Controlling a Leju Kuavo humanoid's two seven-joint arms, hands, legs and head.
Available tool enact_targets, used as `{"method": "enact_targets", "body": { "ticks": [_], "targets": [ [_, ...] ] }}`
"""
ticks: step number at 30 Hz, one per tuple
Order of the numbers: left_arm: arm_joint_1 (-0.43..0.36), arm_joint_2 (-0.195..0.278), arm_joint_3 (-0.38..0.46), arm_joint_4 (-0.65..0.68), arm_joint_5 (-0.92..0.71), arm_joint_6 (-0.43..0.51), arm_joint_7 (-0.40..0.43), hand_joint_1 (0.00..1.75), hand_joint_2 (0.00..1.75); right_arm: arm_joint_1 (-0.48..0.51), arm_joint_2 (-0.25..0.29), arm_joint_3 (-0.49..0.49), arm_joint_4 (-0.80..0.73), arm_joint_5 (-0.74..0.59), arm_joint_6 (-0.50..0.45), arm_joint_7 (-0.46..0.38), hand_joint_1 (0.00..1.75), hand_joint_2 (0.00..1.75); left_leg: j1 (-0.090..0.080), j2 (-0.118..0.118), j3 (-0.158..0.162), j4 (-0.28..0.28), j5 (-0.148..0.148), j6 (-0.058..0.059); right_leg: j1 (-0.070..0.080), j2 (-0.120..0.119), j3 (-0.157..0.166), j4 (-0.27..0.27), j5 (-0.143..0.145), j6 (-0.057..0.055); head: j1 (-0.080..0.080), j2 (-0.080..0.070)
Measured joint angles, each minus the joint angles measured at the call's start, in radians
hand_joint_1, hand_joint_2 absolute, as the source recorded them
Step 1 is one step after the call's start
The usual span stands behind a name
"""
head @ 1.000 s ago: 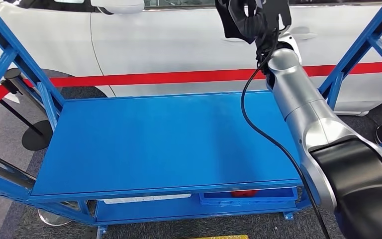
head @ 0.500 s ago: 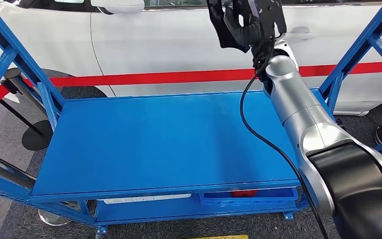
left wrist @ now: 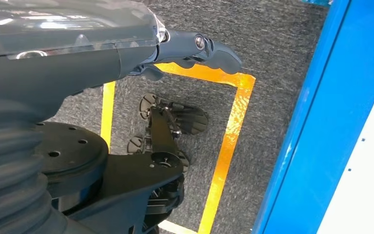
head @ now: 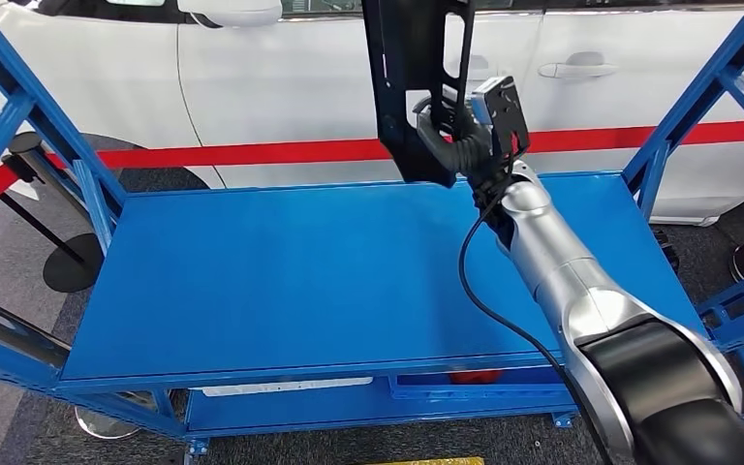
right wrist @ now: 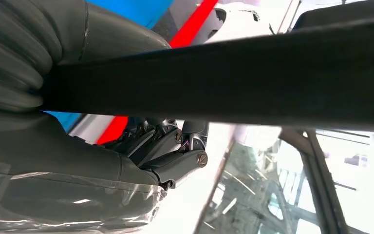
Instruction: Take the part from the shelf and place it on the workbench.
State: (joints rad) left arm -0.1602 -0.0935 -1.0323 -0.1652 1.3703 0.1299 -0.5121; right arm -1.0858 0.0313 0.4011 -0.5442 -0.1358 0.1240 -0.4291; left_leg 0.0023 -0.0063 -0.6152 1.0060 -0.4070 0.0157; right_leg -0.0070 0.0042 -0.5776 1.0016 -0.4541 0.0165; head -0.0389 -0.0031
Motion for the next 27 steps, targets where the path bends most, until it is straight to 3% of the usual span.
{"method": "enact_targets", "body": {
  "ticks": [11,16,18,20,22,23,24,25,27],
  "targets": [
    [0.000,0.000,0.026,0.000,0.012,0.006,0.015,0.00,1.75,0.066,0.019,0.018,0.012,0.008,-0.022,-0.021,1.75,1.75,0.000,0.000,0.000,0.000,0.000,0.000,0.000,0.000,0.000,0.000,0.000,0.000,0.000,0.000],
    [0.003,0.000,0.034,0.000,0.018,0.016,0.027,0.00,1.75,0.074,0.026,0.018,0.017,0.011,-0.022,-0.023,1.75,1.75,-0.005,-0.001,-0.003,0.008,-0.003,0.011,-0.006,0.001,0.002,-0.002,0.003,0.009,0.000,0.000],
    [0.003,-0.001,0.036,0.000,0.016,0.018,0.032,0.00,1.75,0.075,0.027,0.019,0.018,0.009,-0.016,-0.027,1.75,1.75,0.001,0.002,0.003,-0.005,0.005,0.017,-0.005,0.001,-0.001,0.006,-0.008,0.014,0.000,0.000],
    [0.002,-0.001,0.038,-0.001,0.013,0.018,0.033,0.00,1.75,0.074,0.027,0.019,0.018,0.006,-0.009,-0.031,1.75,1.75,0.008,0.006,0.007,-0.016,0.013,0.022,-0.006,0.001,-0.030,0.077,-0.058,0.019,0.000,0.000],
    [0.002,-0.001,0.039,-0.001,0.012,0.019,0.034,0.00,1.75,0.077,0.027,0.019,0.018,0.001,-0.003,-0.033,1.75,1.75,0.007,0.008,0.006,-0.016,0.014,0.024,-0.008,0.001,-0.089,0.214,-0.124,0.024,0.000,0.000],
    [0.002,-0.002,0.039,-0.001,0.012,0.019,0.035,0.00,1.75,0.080,0.026,0.019,0.018,-0.005,0.004,-0.033,1.75,1.75,0.008,0.008,0.005,-0.014,0.014,0.023,-0.010,0.000,-0.113,0.268,-0.140,0.027,0.000,0.000],
    [0.002,-0.002,0.040,-0.001,0.012,0.019,0.037,0.00,1.75,0.081,0.026,0.018,0.018,-0.018,0.016,-0.034,1.75,1.75,0.009,0.008,0.003,-0.011,0.014,0.023,-0.013,0.000,-0.123,0.289,-0.134,0.030,0.000,0.000],
    [0.002,-0.003,0.040,-0.001,0.012,0.018,0.040,0.00,1.75,0.080,0.024,0.017,0.017,-0.037,0.033,-0.034,1.75,1.75,0.010,0.008,0.001,-0.007,0.013,0.021,-0.017,-0.001,-0.114,0.270,-0.111,0.032,0.000,0.000],
    [0.003,-0.004,0.043,-0.001,0.012,0.017,0.045,0.00,1.75,0.068,0.020,0.009,0.008,-0.089,0.073,-0.033,1.75,1.75,0.013,0.007,-0.008,0.009,0.008,0.013,-0.024,-0.004,-0.053,0.145,-0.047,0.038,0.000,0.000]
  ]
}}
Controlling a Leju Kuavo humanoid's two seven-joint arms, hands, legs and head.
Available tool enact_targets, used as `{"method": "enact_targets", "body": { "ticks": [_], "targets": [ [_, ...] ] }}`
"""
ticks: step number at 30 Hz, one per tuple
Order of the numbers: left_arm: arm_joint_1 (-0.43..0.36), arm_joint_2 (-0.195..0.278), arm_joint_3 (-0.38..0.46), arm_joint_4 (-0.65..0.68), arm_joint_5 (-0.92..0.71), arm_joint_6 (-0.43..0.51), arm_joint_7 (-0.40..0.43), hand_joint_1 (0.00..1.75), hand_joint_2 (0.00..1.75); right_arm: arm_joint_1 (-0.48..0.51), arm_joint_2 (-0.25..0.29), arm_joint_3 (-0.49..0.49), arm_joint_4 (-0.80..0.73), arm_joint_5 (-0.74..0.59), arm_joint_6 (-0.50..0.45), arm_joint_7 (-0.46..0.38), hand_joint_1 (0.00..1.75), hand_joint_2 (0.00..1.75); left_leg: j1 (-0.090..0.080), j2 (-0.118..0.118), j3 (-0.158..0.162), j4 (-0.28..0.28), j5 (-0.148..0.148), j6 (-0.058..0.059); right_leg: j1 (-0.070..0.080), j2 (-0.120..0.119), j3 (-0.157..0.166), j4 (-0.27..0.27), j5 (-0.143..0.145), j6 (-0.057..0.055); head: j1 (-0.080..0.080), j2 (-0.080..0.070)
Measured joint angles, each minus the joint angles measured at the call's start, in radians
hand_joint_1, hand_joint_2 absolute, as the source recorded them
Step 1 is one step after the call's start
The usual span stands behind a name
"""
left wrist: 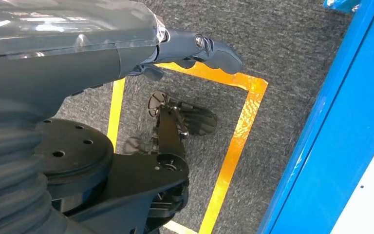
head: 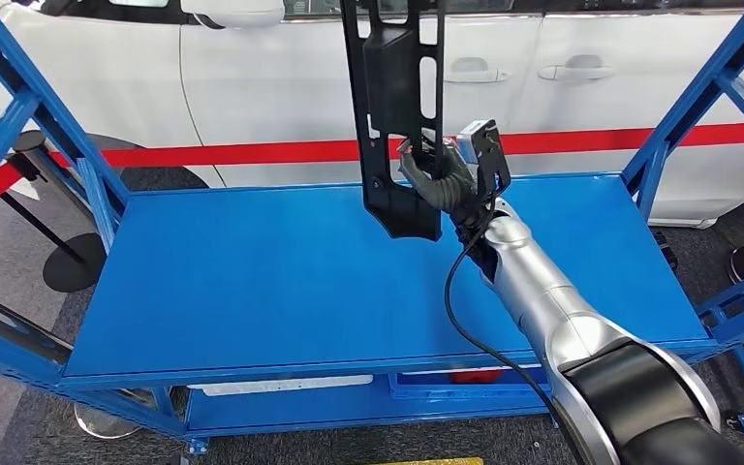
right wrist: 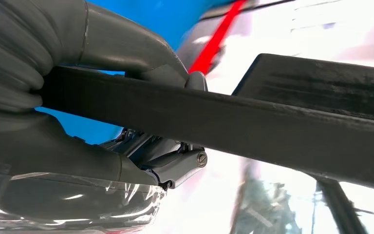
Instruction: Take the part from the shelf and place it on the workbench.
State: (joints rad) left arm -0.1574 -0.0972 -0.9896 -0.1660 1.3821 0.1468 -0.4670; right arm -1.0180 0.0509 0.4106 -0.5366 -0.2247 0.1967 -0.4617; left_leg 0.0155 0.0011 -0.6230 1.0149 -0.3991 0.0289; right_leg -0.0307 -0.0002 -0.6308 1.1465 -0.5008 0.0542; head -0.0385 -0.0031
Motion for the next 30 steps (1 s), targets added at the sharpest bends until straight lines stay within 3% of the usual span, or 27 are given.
{"method": "enact_targets", "body": {
  "ticks": [2,6,7,9,11,12,13,14,16,18,21,22,23,25,26,27,28,29,30],
  "targets": [
    [0.002,0.000,0.004,0.000,0.000,0.000,0.006,0.00,1.75,-0.022,-0.009,-0.021,-0.023,-0.058,0.037,0.010,1.75,1.75,-0.001,-0.002,-0.012,0.015,-0.002,-0.014,0.002,0.001,0.040,-0.090,0.030,-0.006,0.000,0.000],
    [0.015,0.001,0.010,0.000,0.001,0.009,0.021,0.00,1.75,-0.061,-0.032,-0.088,-0.093,-0.160,0.074,0.056,1.75,1.75,-0.001,-0.006,-0.026,0.025,-0.001,-0.041,0.007,0.003,0.030,-0.106,0.042,-0.037,0.000,0.000],
    [0.018,0.001,0.011,0.000,0.001,0.010,0.024,0.00,1.75,-0.069,-0.037,-0.104,-0.113,-0.177,0.076,0.067,1.75,1.75,0.000,-0.006,-0.034,0.044,-0.022,-0.045,0.005,0.002,0.026,-0.109,0.049,-0.047,0.000,0.000],
    [0.019,0.001,0.012,0.000,0.001,0.015,0.027,0.00,1.75,-0.082,-0.045,-0.132,-0.153,-0.199,0.077,0.083,1.75,1.75,0.003,-0.005,-0.067,0.146,-0.102,-0.052,0.005,0.000,0.014,-0.112,0.062,-0.063,0.000,0.000],
    [0.017,0.001,0.013,0.000,0.001,0.019,0.029,0.00,1.75,-0.085,-0.052,-0.153,-0.190,-0.208,0.076,0.093,1.75,1.75,0.005,-0.005,-0.100,0.272,-0.172,-0.056,0.010,0.001,0.000,-0.111,0.073,-0.067,0.000,0.000],
    [0.016,0.001,0.014,0.000,0.000,0.020,0.031,0.00,1.75,-0.083,-0.057,-0.164,-0.209,-0.211,0.075,0.099,1.75,1.75,0.005,-0.005,-0.100,0.301,-0.183,-0.056,0.012,0.001,-0.007,-0.110,0.079,-0.067,0.000,0.000],
    [0.014,0.001,0.014,0.000,0.000,0.021,0.032,0.00,1.75,-0.081,-0.060,-0.173,-0.226,-0.212,0.073,0.105,1.75,1.75,0.005,-0.005,-0.082,0.291,-0.175,-0.054,0.013,0.001,-0.015,-0.109,0.084,-0.066,0.000,0.000],
    [0.013,0.001,0.014,0.000,-0.001,0.022,0.034,0.00,1.75,-0.078,-0.064,-0.182,-0.242,-0.211,0.072,0.112,1.75,1.75,0.004,-0.005,-0.046,0.245,-0.153,-0.051,0.014,0.001,-0.022,-0.107,0.089,-0.064,0.000,0.000],
    [0.009,0.002,0.014,0.000,-0.006,0.024,0.037,0.00,1.75,-0.074,-0.069,-0.196,-0.274,-0.205,0.071,0.123,1.75,1.75,0.001,-0.005,0.047,0.104,-0.114,-0.041,0.017,0.002,-0.033,-0.105,0.099,-0.058,0.000,0.000],
    [0.004,0.003,0.014,0.000,-0.011,0.027,0.040,0.00,1.75,-0.070,-0.072,-0.205,-0.305,-0.193,0.071,0.130,1.75,1.75,-0.005,-0.007,0.093,0.021,-0.101,-0.033,0.017,0.002,-0.039,-0.107,0.112,-0.047,0.000,0.000],
    [-0.001,0.003,0.014,0.000,-0.017,0.030,0.043,0.00,1.75,-0.057,-0.076,-0.213,-0.333,-0.176,0.070,0.136,1.75,1.75,-0.008,-0.006,0.089,0.003,-0.083,-0.021,0.014,0.003,-0.041,-0.117,0.128,-0.027,0.000,0.000],
    [-0.003,0.003,0.014,0.000,-0.019,0.031,0.044,0.00,1.75,-0.052,-0.078,-0.217,-0.338,-0.171,0.069,0.138,1.75,1.75,-0.006,-0.004,0.084,-0.002,-0.072,-0.013,0.014,0.003,-0.047,-0.108,0.114,-0.022,0.000,0.000],
    [-0.005,0.003,0.014,0.000,-0.020,0.033,0.044,0.00,1.75,-0.049,-0.079,-0.220,-0.341,-0.167,0.068,0.139,1.75,1.75,-0.003,-0.001,0.075,-0.008,-0.059,-0.005,0.013,0.003,-0.059,-0.081,0.084,-0.018,0.000,0.000],
    [-0.007,0.002,0.014,0.000,-0.023,0.036,0.046,0.00,1.75,-0.044,-0.080,-0.224,-0.344,-0.160,0.067,0.143,1.75,1.75,-0.003,0.002,0.052,-0.011,-0.038,0.005,0.012,0.002,-0.099,0.034,-0.008,-0.013,0.000,0.000],
    [-0.008,0.002,0.014,0.000,-0.026,0.038,0.047,0.00,1.75,-0.041,-0.080,-0.225,-0.345,-0.156,0.067,0.145,1.75,1.75,-0.003,0.002,0.038,-0.010,-0.029,0.006,0.011,0.002,-0.117,0.100,-0.041,-0.011,0.000,0.000],
    [-0.008,0.002,0.014,0.000,-0.028,0.039,0.049,0.00,1.75,-0.037,-0.081,-0.225,-0.345,-0.152,0.068,0.147,1.75,1.75,-0.004,0.002,0.025,-0.007,-0.021,0.007,0.011,0.002,-0.124,0.148,-0.053,-0.008,0.000,0.000],
    [-0.008,0.002,0.014,0.000,-0.029,0.040,0.050,0.00,1.75,-0.035,-0.080,-0.226,-0.345,-0.148,0.069,0.149,1.75,1.75,-0.004,0.002,0.011,-0.004,-0.013,0.006,0.010,0.002,-0.115,0.162,-0.043,-0.006,0.000,0.000],
    [-0.008,0.001,0.014,0.000,-0.030,0.041,0.051,0.00,1.75,-0.033,-0.080,-0.226,-0.345,-0.145,0.070,0.150,1.75,1.75,-0.004,0.002,-0.002,0.000,-0.006,0.004,0.009,0.002,-0.089,0.141,-0.019,-0.006,0.000,0.000],
    [-0.008,0.000,0.014,0.000,-0.030,0.041,0.052,0.00,1.75,-0.032,-0.080,-0.226,-0.345,-0.142,0.071,0.151,1.75,1.75,-0.004,0.002,-0.013,0.006,-0.001,0.002,0.008,0.001,-0.045,0.085,0.007,-0.007,0.000,0.000]
  ]
}}
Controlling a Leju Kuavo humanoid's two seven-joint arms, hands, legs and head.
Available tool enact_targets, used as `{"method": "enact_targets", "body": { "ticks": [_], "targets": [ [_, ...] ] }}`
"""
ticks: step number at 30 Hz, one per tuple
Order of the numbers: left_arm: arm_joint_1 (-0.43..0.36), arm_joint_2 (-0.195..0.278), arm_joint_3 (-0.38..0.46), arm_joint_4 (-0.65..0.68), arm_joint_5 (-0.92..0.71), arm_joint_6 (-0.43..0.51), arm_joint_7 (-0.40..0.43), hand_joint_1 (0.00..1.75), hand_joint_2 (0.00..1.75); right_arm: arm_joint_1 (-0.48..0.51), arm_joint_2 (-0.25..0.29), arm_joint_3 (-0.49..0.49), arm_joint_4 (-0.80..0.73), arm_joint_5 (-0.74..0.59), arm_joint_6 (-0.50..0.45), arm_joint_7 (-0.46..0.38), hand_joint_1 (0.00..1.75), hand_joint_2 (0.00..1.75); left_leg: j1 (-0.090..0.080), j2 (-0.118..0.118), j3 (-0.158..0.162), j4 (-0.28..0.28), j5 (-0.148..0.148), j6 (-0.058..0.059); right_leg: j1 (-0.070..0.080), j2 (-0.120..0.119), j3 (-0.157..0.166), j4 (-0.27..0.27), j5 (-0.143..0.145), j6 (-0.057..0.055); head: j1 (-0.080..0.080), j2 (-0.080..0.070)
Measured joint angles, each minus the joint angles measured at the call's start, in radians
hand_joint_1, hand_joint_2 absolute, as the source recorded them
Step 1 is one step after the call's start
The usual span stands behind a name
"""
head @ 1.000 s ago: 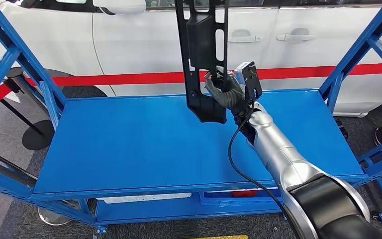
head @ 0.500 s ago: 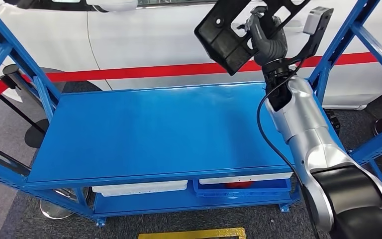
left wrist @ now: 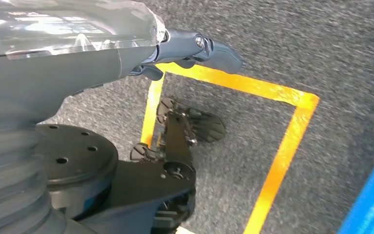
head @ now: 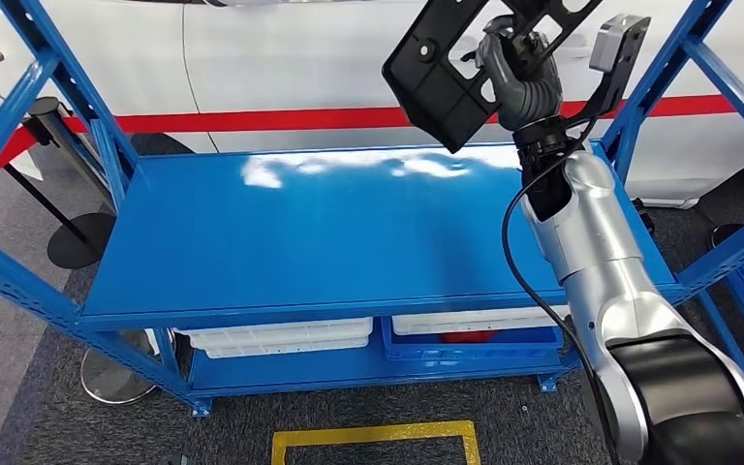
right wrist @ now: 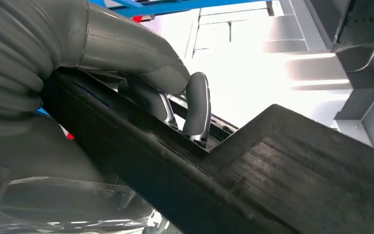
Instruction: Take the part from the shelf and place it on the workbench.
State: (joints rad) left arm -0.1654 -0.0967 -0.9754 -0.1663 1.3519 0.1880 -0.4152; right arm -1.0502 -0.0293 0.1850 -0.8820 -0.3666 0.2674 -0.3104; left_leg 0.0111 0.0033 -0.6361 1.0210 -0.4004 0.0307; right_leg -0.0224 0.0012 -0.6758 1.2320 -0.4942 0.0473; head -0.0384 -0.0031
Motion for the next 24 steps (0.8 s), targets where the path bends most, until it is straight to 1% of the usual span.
{"method": "enact_targets", "body": {
  "ticks": [1,2,3,4,6,7,8,9,10,11,12,13,14,15,16,17,18,19,20,21,22,23,24],
  "targets": [
    [0.000,-0.001,0.000,0.000,0.000,0.000,0.000,0.00,1.75,-0.001,0.000,0.000,0.000,0.002,0.001,0.001,1.75,1.75,-0.001,-0.001,-0.011,0.006,0.004,-0.004,0.001,0.000,0.049,-0.070,0.011,-0.003,0.000,0.000],
    [-0.001,-0.002,0.000,0.000,-0.001,0.000,0.001,0.00,1.75,-0.001,0.001,0.000,-0.001,0.004,0.001,0.001,1.75,1.75,-0.002,-0.001,-0.019,0.010,0.009,-0.008,0.004,0.000,0.089,-0.131,0.011,-0.007,0.000,0.000],
    [-0.001,-0.003,0.000,0.000,-0.001,0.001,0.001,0.00,1.75,-0.001,0.002,0.000,-0.001,0.006,0.002,0.001,1.75,1.75,-0.004,-0.001,-0.024,0.013,0.014,-0.014,0.006,0.001,0.115,-0.176,0.006,-0.013,0.000,0.000],
    [-0.001,-0.003,0.000,0.000,-0.001,0.001,0.002,0.00,1.75,-0.001,0.003,0.000,-0.002,0.009,0.003,0.002,1.75,1.75,-0.004,-0.002,-0.027,0.012,0.021,-0.019,0.009,0.002,0.123,-0.196,0.000,-0.018,-0.001,0.000],
    [0.000,-0.004,0.000,0.000,-0.003,0.002,0.002,0.00,1.75,0.003,0.004,0.000,-0.002,0.019,0.005,0.004,1.75,1.75,-0.004,-0.003,-0.031,0.010,0.030,-0.032,0.008,0.000,0.116,-0.205,0.011,-0.032,-0.001,0.000],
    [0.001,-0.004,0.000,0.000,-0.004,0.002,0.001,0.00,1.75,0.007,0.004,0.000,-0.002,0.025,0.005,0.004,1.75,1.75,-0.003,-0.004,-0.037,0.019,0.018,-0.037,0.006,-0.002,0.112,-0.207,0.019,-0.041,-0.001,0.000],
    [0.001,-0.005,0.000,0.000,-0.006,0.002,0.001,0.00,1.75,0.011,0.005,0.000,-0.002,0.030,0.006,0.004,1.75,1.75,-0.002,-0.004,-0.048,0.044,-0.008,-0.042,0.003,-0.004,0.106,-0.211,0.028,-0.049,-0.001,0.000],
    [0.002,-0.005,0.000,0.000,-0.008,0.002,0.001,0.00,1.75,0.016,0.006,0.000,-0.002,0.035,0.006,0.003,1.75,1.75,0.001,-0.004,-0.065,0.092,-0.049,-0.047,0.001,-0.006,0.098,-0.213,0.037,-0.055,-0.001,0.000],
    [0.002,-0.005,0.000,0.000,-0.009,0.002,0.001,0.00,1.75,0.021,0.006,0.000,-0.002,0.039,0.007,0.003,1.75,1.75,0.002,-0.005,-0.086,0.154,-0.094,-0.052,0.001,-0.006,0.088,-0.213,0.045,-0.059,-0.001,0.000],
    [0.002,-0.005,0.000,0.000,-0.011,0.002,0.002,0.00,1.75,0.027,0.007,0.000,-0.002,0.042,0.007,0.002,1.75,1.75,0.003,-0.005,-0.105,0.222,-0.130,-0.056,0.001,-0.006,0.077,-0.212,0.053,-0.060,-0.001,0.000],
    [0.002,-0.005,0.000,0.000,-0.013,0.002,0.002,0.00,1.75,0.033,0.007,0.000,-0.001,0.046,0.007,0.001,1.75,1.75,0.004,-0.004,-0.115,0.274,-0.149,-0.059,0.001,-0.006,0.066,-0.211,0.061,-0.059,-0.001,0.000],
    [0.002,-0.005,0.000,0.000,-0.014,0.002,0.003,0.00,1.75,0.039,0.007,-0.001,-0.001,0.049,0.007,0.001,1.75,1.75,0.005,-0.004,-0.112,0.296,-0.147,-0.062,0.001,-0.005,0.056,-0.210,0.068,-0.057,-0.001,0.000],
    [0.002,-0.005,0.000,0.000,-0.016,0.002,0.004,0.00,1.75,0.045,0.007,-0.001,-0.001,0.053,0.007,0.001,1.75,1.75,0.006,-0.004,-0.088,0.278,-0.128,-0.063,0.000,-0.005,0.046,-0.208,0.074,-0.054,-0.001,0.000],
    [0.001,-0.005,0.000,0.000,-0.017,0.002,0.005,0.00,1.75,0.049,0.007,-0.001,-0.001,0.056,0.007,0.001,1.75,1.75,0.008,-0.004,-0.045,0.222,-0.102,-0.063,-0.001,-0.005,0.038,-0.205,0.080,-0.050,-0.001,0.000],
    [0.001,-0.005,0.000,0.000,-0.017,0.002,0.006,0.00,1.75,0.050,0.007,-0.002,-0.001,0.059,0.007,0.001,1.75,1.75,0.008,-0.004,0.005,0.149,-0.089,-0.061,-0.001,-0.005,0.031,-0.202,0.084,-0.045,-0.001,0.000],
    [0.000,-0.005,0.000,0.000,-0.018,0.002,0.006,0.00,1.75,0.050,0.007,-0.003,-0.001,0.060,0.008,0.001,1.75,1.75,0.007,-0.006,0.049,0.081,-0.081,-0.057,-0.001,-0.005,0.024,-0.200,0.089,-0.039,-0.001,0.000],
    [0.000,-0.005,0.000,0.000,-0.019,0.002,0.006,0.00,1.75,0.050,0.007,-0.005,-0.001,0.062,0.008,0.000,1.75,1.75,0.005,-0.007,0.076,0.035,-0.082,-0.052,0.000,-0.005,0.021,-0.198,0.094,-0.032,-0.001,0.000],
    [0.000,-0.005,0.000,0.000,-0.020,0.003,0.007,0.00,1.75,0.049,0.007,-0.006,-0.001,0.063,0.009,0.000,1.75,1.75,0.002,-0.008,0.086,0.014,-0.087,-0.045,0.001,-0.005,0.018,-0.197,0.099,-0.025,-0.001,0.000],
    [0.000,-0.005,0.000,0.000,-0.020,0.003,0.007,0.00,1.75,0.049,0.007,-0.007,-0.001,0.064,0.011,-0.001,1.75,1.75,0.000,-0.009,0.083,0.012,-0.083,-0.038,0.001,-0.005,0.017,-0.198,0.104,-0.018,-0.001,0.000],
    [0.001,-0.005,0.000,0.000,-0.021,0.003,0.007,0.00,1.75,0.050,0.007,-0.008,0.000,0.066,0.014,-0.001,1.75,1.75,0.001,-0.009,0.078,0.009,-0.078,-0.028,0.000,-0.005,0.015,-0.198,0.107,-0.011,-0.001,0.000],
    [0.001,-0.005,0.000,0.000,-0.021,0.003,0.008,0.00,1.75,0.050,0.007,-0.009,0.001,0.068,0.018,-0.002,1.75,1.75,0.002,-0.007,0.075,0.007,-0.071,-0.019,-0.001,-0.005,0.010,-0.193,0.101,-0.006,-0.001,0.000],
    [0.001,-0.005,0.000,0.000,-0.020,0.003,0.007,0.00,1.75,0.050,0.006,-0.010,0.003,0.069,0.022,-0.003,1.75,1.75,0.002,-0.006,0.069,0.004,-0.063,-0.009,-0.003,-0.004,0.000,-0.172,0.080,-0.002,-0.001,0.000],
    [0.001,-0.005,0.000,0.000,-0.020,0.003,0.007,0.00,1.75,0.050,0.006,-0.010,0.005,0.069,0.026,-0.004,1.75,1.75,0.003,-0.004,0.062,0.002,-0.055,-0.001,-0.004,-0.004,-0.019,-0.128,0.046,0.000,-0.001,0.000]
  ]
}}
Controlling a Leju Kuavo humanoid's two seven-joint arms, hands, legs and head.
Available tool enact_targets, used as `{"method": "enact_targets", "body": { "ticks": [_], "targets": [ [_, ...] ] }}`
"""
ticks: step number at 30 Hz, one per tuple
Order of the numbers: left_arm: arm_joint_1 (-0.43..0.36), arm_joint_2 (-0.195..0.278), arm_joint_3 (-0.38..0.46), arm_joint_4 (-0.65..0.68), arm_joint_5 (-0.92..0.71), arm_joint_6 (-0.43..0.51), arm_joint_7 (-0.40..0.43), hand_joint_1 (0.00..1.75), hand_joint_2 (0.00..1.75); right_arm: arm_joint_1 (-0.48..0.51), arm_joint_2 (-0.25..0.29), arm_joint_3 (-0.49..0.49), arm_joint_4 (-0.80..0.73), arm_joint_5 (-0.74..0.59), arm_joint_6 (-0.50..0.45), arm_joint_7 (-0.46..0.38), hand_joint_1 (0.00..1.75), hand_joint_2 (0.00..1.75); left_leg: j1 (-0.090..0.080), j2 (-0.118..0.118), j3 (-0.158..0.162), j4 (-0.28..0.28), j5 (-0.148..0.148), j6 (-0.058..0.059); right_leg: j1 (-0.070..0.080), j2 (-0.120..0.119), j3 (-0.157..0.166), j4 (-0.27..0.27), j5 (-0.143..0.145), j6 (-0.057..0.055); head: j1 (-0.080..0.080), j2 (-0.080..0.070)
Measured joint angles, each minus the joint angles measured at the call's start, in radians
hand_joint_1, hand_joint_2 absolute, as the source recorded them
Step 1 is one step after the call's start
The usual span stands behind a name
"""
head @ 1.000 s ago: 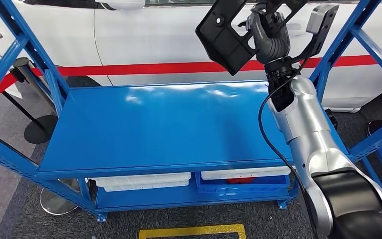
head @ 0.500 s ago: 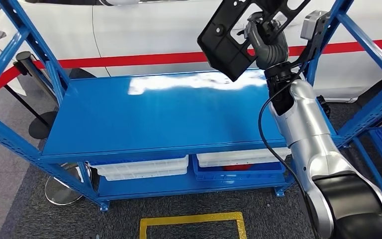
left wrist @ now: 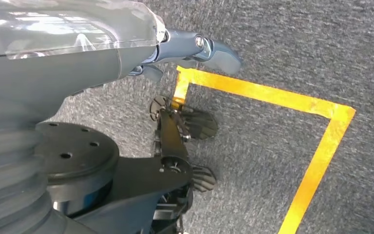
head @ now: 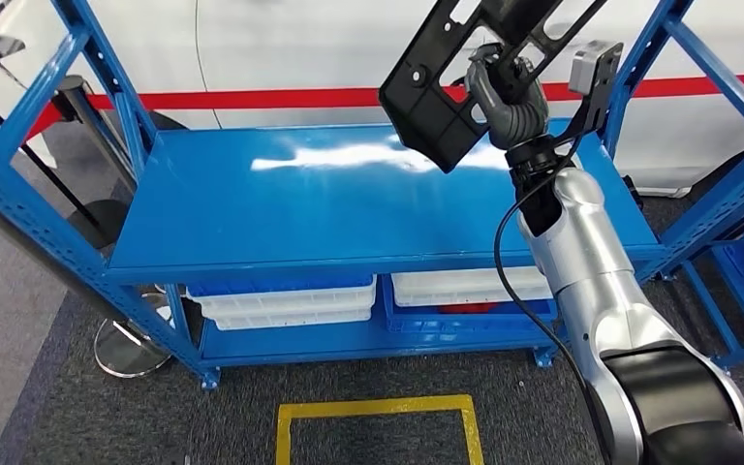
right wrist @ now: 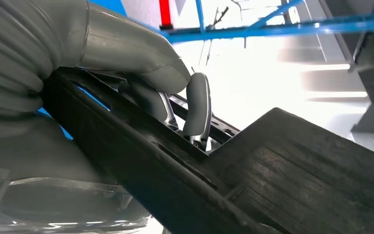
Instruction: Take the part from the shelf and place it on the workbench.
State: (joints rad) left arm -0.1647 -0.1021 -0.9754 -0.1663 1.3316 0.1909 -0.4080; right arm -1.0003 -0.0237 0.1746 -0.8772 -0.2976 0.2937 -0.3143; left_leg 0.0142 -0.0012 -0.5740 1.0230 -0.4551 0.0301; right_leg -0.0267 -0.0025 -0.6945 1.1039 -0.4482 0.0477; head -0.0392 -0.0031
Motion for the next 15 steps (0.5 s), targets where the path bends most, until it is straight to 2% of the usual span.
{"method": "enact_targets", "body": {
  "ticks": [2,3,4,5,8,9,11,13,14,15],
  "targets": [
    [0.001,0.000,0.000,0.000,0.000,0.000,0.000,0.00,1.75,0.002,-0.001,0.000,0.006,0.000,0.007,-0.002,1.75,1.75,-0.002,0.001,-0.018,0.001,0.014,0.008,0.001,0.001,-0.050,0.136,-0.081,0.004,0.000,0.000],
    [0.002,0.000,0.000,0.000,0.000,0.000,0.000,0.00,1.75,0.005,-0.001,0.000,0.010,0.000,0.009,-0.003,1.75,1.75,-0.004,0.001,-0.027,0.001,0.020,0.009,0.002,0.001,-0.067,0.192,-0.105,0.005,0.000,0.000],
    [0.003,0.000,0.000,0.000,0.000,0.001,0.000,0.00,1.75,0.008,-0.001,0.000,0.014,0.000,0.011,-0.004,1.75,1.75,-0.006,0.000,-0.034,0.002,0.025,0.009,0.003,0.001,-0.066,0.212,-0.110,0.005,0.000,0.000],
    [0.004,0.000,0.000,0.000,0.000,0.001,0.000,0.00,1.75,0.011,-0.001,0.001,0.018,0.000,0.013,-0.005,1.75,1.75,-0.007,-0.001,-0.040,0.003,0.030,0.008,0.004,0.001,-0.043,0.191,-0.097,0.002,0.000,0.000],
    [0.004,0.000,0.000,0.000,0.000,0.004,0.001,0.00,1.75,0.012,0.000,0.002,0.024,0.000,0.016,-0.009,1.75,1.75,-0.011,-0.002,-0.052,0.007,0.039,0.002,0.011,0.000,0.082,-0.006,-0.034,-0.016,0.000,0.000],
    [0.004,-0.001,0.000,0.000,0.000,0.006,0.002,0.00,1.75,0.012,0.001,0.003,0.026,0.000,0.016,-0.010,1.75,1.75,-0.013,-0.002,-0.055,0.008,0.043,-0.003,0.015,0.000,0.107,-0.051,-0.024,-0.022,0.000,0.000],
    [0.004,-0.002,0.000,0.000,0.001,0.009,0.002,0.00,1.75,0.013,0.004,0.004,0.029,-0.001,0.015,-0.012,1.75,1.75,-0.013,-0.001,-0.061,0.008,0.050,-0.014,0.021,0.000,0.114,-0.073,-0.019,-0.030,0.000,0.000],
    [0.006,-0.003,0.000,0.000,0.002,0.010,0.003,0.00,1.75,0.014,0.007,0.005,0.033,-0.001,0.013,-0.013,1.75,1.75,-0.012,-0.001,-0.065,0.011,0.048,-0.025,0.017,-0.002,0.111,-0.081,-0.008,-0.042,0.000,0.000],
    [0.007,-0.003,0.001,0.000,0.003,0.010,0.003,0.00,1.75,0.014,0.010,0.006,0.035,-0.001,0.012,-0.014,1.75,1.75,-0.012,-0.002,-0.073,0.028,0.031,-0.031,0.014,-0.004,0.109,-0.086,-0.001,-0.049,0.000,0.000],
    [0.007,-0.003,0.001,0.000,0.003,0.010,0.003,0.00,1.75,0.014,0.014,0.006,0.036,-0.001,0.012,-0.015,1.75,1.75,-0.011,-0.002,-0.089,0.067,0.001,-0.036,0.011,-0.006,0.105,-0.090,0.007,-0.055,0.000,0.000]
  ]
}}
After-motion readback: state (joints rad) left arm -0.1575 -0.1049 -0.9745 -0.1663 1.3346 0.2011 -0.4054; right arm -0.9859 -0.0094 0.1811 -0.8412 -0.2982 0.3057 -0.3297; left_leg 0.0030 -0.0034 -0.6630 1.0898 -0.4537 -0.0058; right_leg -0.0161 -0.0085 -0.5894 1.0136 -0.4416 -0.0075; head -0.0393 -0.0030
